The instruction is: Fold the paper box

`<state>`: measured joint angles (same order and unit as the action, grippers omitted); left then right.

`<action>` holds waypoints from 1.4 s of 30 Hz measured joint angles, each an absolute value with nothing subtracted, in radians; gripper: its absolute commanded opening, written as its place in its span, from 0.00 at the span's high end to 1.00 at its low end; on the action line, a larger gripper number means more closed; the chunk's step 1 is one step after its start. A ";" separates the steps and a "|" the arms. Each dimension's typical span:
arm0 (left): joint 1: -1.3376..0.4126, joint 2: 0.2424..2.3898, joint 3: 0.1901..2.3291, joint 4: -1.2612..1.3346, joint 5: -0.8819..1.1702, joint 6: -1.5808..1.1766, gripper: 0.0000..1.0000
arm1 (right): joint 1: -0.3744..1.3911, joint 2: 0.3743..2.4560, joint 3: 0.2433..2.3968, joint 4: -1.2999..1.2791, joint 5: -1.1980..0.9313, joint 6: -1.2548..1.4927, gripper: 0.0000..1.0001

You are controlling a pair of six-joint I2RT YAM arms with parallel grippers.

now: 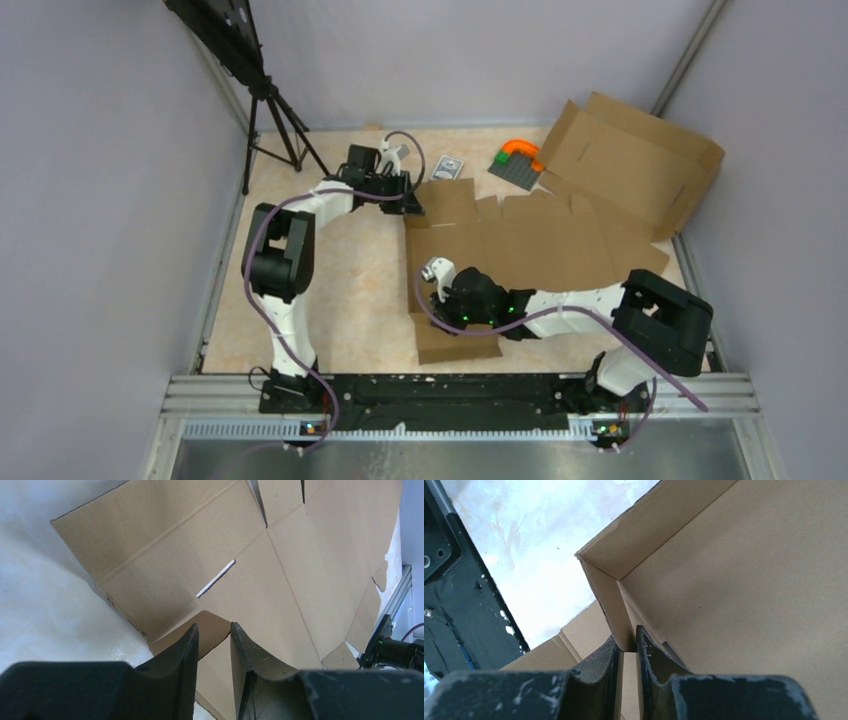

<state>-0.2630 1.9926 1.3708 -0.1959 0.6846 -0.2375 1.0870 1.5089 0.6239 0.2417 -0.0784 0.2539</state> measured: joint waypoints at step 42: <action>-0.308 1.720 1.288 -0.257 0.442 -0.305 0.41 | 1.063 1.473 0.624 0.173 -0.159 0.252 0.80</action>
<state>-0.3084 1.7195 1.2877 -0.2569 0.4416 -0.3050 1.0634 1.4731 0.6239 0.1726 -0.1589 0.2520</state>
